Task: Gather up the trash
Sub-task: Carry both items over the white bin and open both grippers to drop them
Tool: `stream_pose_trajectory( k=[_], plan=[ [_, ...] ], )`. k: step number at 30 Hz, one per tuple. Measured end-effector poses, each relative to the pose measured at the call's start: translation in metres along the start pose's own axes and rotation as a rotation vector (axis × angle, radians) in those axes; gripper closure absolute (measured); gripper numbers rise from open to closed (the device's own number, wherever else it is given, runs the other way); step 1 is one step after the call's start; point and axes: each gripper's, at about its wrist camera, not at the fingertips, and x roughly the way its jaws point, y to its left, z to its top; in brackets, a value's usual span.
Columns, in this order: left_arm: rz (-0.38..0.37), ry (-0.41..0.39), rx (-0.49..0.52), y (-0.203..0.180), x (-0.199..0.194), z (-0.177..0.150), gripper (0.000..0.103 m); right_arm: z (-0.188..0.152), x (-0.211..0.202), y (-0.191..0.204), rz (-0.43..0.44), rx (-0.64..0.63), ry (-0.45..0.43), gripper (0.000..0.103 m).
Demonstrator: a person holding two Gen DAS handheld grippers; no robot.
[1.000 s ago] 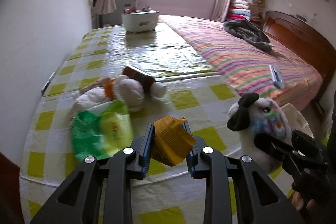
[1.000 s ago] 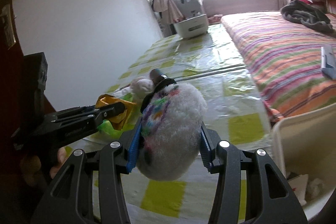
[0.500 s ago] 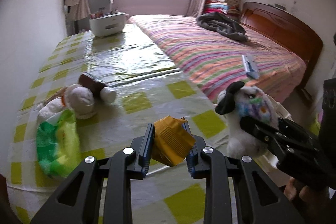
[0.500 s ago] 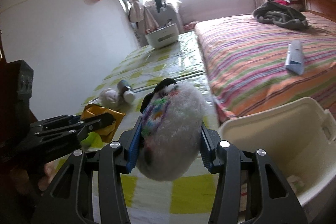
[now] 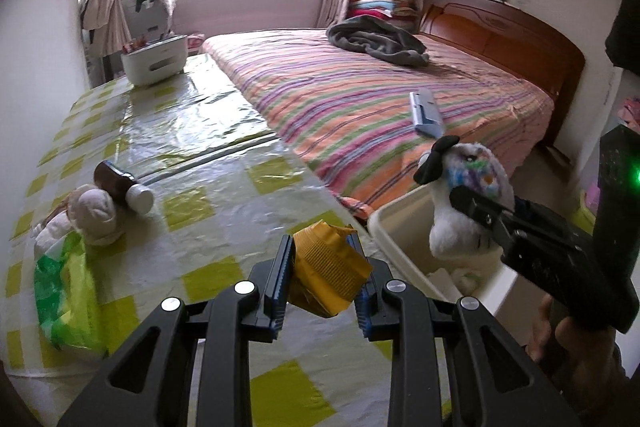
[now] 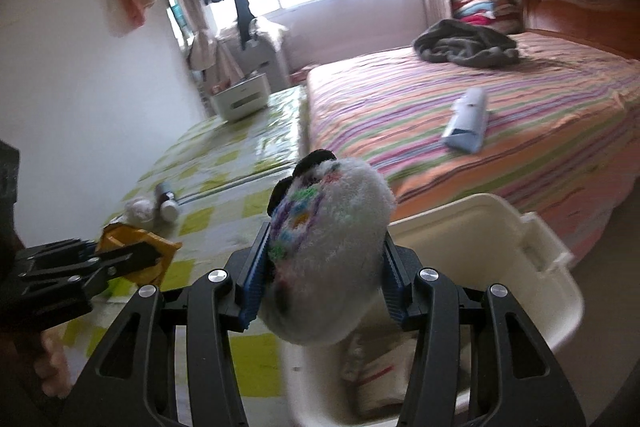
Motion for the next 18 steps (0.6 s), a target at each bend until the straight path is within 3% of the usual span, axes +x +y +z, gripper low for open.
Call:
stream_pose_trajectory(
  k=[5,9,18],
  plan=[
    [-0.022,0.002,0.024,-0.016,0.002,0.002,0.076,0.0,-0.005,-0.018,-0.043,0.03,-0.017,0.051],
    [-0.036,0.009,0.042,-0.028,0.006,0.004,0.076,0.0,-0.007,-0.026,-0.066,0.062,-0.026,0.036],
    [-0.079,0.024,0.071,-0.056,0.016,0.01,0.076,0.008,-0.035,-0.048,-0.071,0.166,-0.133,0.034]
  ],
)
